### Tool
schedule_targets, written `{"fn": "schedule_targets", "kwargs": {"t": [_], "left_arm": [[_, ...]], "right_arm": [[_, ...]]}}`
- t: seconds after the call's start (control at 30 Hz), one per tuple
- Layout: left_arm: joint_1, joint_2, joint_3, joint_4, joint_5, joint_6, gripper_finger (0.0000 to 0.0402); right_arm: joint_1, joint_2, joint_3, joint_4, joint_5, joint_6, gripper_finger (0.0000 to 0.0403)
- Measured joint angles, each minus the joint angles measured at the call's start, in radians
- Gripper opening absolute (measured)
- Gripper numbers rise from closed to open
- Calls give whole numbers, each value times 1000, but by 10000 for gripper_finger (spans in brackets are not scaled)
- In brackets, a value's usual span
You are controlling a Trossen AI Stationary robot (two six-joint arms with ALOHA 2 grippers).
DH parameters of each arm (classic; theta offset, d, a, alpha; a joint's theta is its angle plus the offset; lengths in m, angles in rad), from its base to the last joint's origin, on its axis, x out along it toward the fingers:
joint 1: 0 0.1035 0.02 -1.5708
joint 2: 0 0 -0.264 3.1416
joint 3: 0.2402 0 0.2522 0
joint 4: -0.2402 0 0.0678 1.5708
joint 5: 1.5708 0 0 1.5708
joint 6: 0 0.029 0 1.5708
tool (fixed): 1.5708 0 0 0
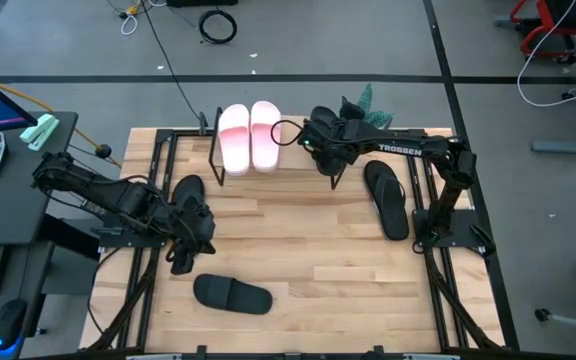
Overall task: Pick and place slides into the shelf
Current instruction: Put the right black slipper on the shelf
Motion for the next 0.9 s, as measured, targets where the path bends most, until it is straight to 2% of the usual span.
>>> {"fn": "schedule_targets", "kwargs": {"t": [0.37,0.63,0.8,0.9], "left_arm": [[0,0,0,0,0,-24,7],[0,0,0,0,0,-24,22],[0,0,0,0,0,-24,13],[0,0,0,0,0,-24,7]], "right_arm": [[-36,0,0,4,-1,21,95],[-36,0,0,5,-14,8,122],[-35,0,1,5,-153,36,140],[-35,-1,2,5,-176,47,143]]}}
